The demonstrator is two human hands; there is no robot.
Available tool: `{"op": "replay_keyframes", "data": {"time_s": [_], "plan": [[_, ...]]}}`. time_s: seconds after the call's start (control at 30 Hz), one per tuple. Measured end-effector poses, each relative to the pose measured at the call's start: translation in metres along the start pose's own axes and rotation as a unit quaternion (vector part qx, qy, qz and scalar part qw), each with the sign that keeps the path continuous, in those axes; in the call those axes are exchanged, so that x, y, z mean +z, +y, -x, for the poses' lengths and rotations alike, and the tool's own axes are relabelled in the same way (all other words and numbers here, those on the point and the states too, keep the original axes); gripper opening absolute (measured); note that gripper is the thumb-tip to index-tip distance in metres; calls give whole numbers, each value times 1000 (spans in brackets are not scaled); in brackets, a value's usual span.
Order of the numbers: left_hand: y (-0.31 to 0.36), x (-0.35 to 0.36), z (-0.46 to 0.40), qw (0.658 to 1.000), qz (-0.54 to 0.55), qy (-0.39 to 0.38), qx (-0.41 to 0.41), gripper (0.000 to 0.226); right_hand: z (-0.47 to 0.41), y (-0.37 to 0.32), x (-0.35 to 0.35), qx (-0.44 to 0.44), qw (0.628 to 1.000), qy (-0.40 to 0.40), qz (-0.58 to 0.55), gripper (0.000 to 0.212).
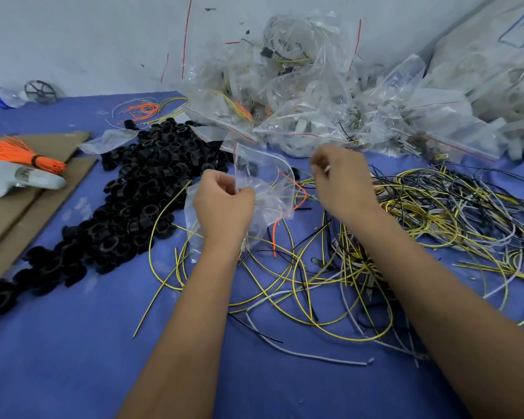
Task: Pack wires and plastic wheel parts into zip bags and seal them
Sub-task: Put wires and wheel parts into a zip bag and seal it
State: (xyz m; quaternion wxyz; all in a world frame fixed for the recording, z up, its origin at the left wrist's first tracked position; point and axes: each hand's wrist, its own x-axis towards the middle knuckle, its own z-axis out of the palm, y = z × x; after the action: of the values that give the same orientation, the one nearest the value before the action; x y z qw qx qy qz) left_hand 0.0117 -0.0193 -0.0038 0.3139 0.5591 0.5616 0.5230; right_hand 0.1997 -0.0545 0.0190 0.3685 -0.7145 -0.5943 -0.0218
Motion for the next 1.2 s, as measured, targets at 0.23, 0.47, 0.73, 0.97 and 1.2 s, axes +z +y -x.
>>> {"op": "replay_keyframes", "data": {"time_s": [0.23,0.47,0.73,0.97,1.2], "plan": [[8,15,15,997,51,-44,25,27,-33,-8,25,-97,961,-189,178,17],[10,19,20,994,23,-107,30,14,-28,11,13,-41,983,-153,97,16],[13,20,27,988,35,-151,20,34,2,21,-19,42,992,82,-91,13],[16,25,35,976,25,-206,71,37,40,-9,-32,-70,939,6,-336,16],[19,25,35,985,60,-129,102,2,38,-4,-24,-80,992,-92,-43,20]]}}
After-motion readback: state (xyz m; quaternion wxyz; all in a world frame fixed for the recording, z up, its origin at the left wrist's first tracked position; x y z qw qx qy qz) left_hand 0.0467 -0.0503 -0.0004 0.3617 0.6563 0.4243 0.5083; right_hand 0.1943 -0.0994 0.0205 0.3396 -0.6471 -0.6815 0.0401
